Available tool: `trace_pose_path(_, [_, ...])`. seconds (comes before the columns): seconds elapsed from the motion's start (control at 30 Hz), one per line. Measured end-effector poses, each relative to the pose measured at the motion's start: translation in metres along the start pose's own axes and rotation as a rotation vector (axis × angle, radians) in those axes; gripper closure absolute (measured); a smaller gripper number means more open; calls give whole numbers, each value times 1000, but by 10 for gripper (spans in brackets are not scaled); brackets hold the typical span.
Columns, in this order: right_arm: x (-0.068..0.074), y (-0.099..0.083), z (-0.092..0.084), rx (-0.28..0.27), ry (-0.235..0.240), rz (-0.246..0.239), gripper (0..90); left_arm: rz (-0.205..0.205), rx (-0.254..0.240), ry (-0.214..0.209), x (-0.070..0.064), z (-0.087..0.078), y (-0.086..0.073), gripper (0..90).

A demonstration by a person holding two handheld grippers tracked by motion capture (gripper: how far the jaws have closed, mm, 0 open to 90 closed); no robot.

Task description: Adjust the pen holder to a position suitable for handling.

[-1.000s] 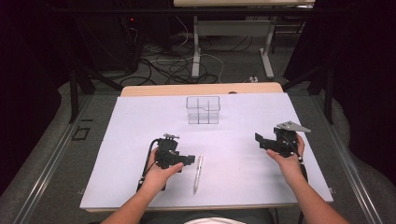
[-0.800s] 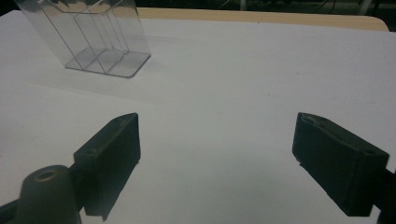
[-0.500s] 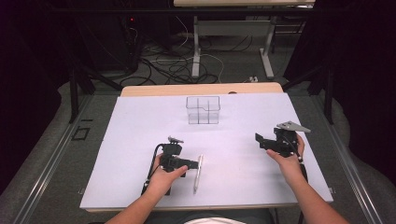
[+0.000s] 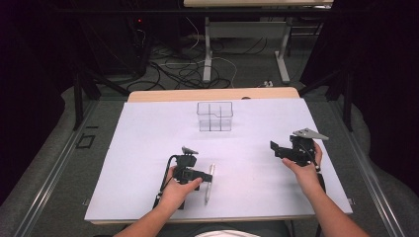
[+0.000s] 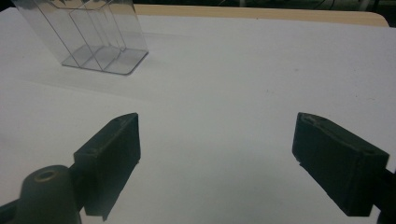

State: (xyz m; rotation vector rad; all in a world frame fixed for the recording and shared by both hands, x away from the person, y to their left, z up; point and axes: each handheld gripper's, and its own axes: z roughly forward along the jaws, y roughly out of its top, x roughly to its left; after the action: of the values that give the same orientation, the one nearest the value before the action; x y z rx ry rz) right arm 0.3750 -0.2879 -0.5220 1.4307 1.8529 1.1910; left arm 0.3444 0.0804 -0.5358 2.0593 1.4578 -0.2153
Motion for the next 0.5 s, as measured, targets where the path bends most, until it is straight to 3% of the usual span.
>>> trace_pose_path(0.5, [0, -1, 1, 0, 6, 3, 148, 7, 14, 8, -4, 6, -1, 609])
